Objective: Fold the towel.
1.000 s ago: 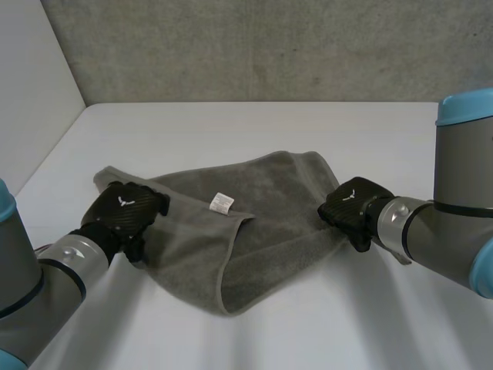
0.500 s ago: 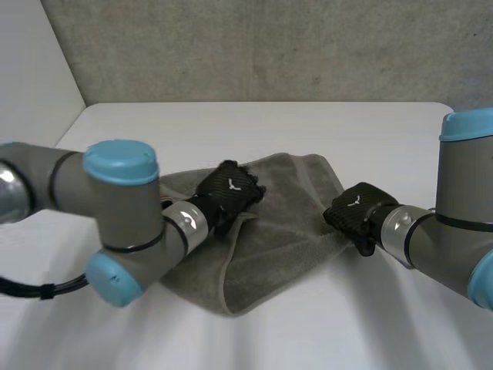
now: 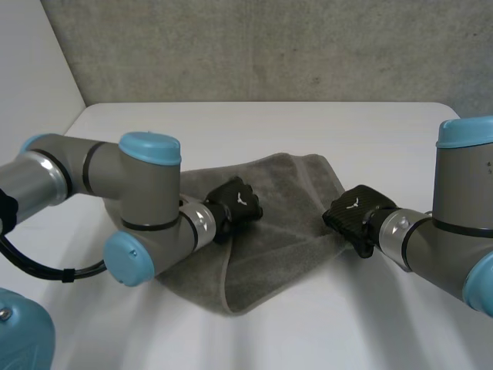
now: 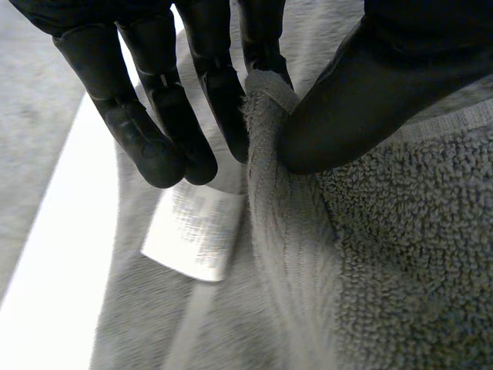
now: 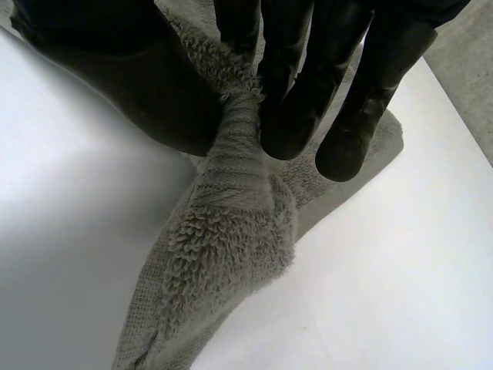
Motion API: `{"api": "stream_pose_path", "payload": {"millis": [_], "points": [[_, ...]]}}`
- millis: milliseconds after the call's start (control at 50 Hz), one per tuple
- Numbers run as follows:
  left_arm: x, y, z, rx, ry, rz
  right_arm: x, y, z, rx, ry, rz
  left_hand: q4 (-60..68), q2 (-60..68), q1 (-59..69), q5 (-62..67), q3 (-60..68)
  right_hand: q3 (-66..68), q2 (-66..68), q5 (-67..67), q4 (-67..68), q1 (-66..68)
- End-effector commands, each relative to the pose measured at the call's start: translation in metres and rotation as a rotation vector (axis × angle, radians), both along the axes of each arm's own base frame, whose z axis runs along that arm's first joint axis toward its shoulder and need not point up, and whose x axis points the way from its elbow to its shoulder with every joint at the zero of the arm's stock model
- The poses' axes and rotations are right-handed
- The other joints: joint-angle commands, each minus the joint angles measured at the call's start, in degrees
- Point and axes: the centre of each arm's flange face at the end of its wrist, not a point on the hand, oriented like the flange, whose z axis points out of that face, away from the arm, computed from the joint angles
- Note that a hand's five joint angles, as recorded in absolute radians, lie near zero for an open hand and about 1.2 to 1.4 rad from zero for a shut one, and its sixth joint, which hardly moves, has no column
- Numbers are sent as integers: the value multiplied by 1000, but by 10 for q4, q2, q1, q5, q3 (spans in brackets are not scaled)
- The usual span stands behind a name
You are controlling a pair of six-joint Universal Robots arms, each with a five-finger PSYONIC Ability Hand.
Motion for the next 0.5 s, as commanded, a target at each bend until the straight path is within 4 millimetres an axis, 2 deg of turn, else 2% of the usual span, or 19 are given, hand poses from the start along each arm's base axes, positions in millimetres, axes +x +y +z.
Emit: {"api": "stream_pose_path", "payload": {"millis": [20, 60, 100, 120, 160, 220, 260, 280, 320, 380, 420, 440, 460, 480, 500], "points": [[10, -21, 37, -129, 89, 162, -2, -6, 6, -23, -9, -16, -68, -53, -28, -149, -78, 31, 48, 32, 31, 35], [16, -26, 42, -134, 108, 212, -4, -9, 9, -32, -13, -25, -68, -53, -28, -149, -78, 31, 48, 32, 31, 35], [34, -33, 51, -133, 137, 293, -6, -12, 11, -37, -16, -33, -68, -53, -28, -149, -78, 31, 48, 32, 31, 35], [34, -33, 51, -133, 137, 294, -7, -14, 12, -41, -17, -38, -68, -53, -28, -149, -78, 31, 48, 32, 31, 35], [53, -36, 54, -126, 139, 343, -7, -14, 14, -46, -19, -38, -68, -53, -28, -149, -78, 31, 48, 32, 31, 35], [61, -37, 53, -121, 136, 365, -8, -15, 18, -56, -27, -43, -68, -53, -28, -149, -78, 31, 48, 32, 31, 35], [80, -36, 52, -114, 126, 413, -8, -14, 19, -55, -27, -45, -68, -53, -28, -149, -78, 31, 48, 32, 31, 35], [80, -36, 52, -114, 126, 413, -9, -15, 21, -57, -25, -50, -68, -53, -28, -149, -78, 31, 48, 32, 31, 35], [99, -26, 58, -109, 119, 451, -10, -13, 21, -53, -17, -48, -68, -53, -28, -149, -78, 31, 48, 32, 31, 35], [108, -20, 60, -103, 114, 471, -12, -7, 26, -23, 2, -43, -68, -53, -28, -149, -78, 31, 48, 32, 31, 35], [121, -5, 64, -85, 118, 495, -13, -2, 30, 3, 10, -34, -68, -53, -28, -149, -78, 31, 48, 32, 31, 35], [121, -5, 64, -85, 118, 495, -14, 1, 38, 5, 10, -33, -68, -53, -28, -149, -78, 31, 48, 32, 31, 35], [125, 1, 71, -85, 147, 509, -14, 1, 49, -17, -3, -34, -68, -53, -28, -149, -78, 31, 48, 32, 31, 35], [129, 8, 84, -93, 198, 525, -14, 1, 49, -17, -4, -34, -68, -53, -28, -149, -78, 31, 48, 32, 31, 35], [129, 8, 84, -93, 199, 525, -14, -1, 63, -59, -30, -36, -68, -53, -28, -149, -78, 31, 48, 32, 31, 35]]}}
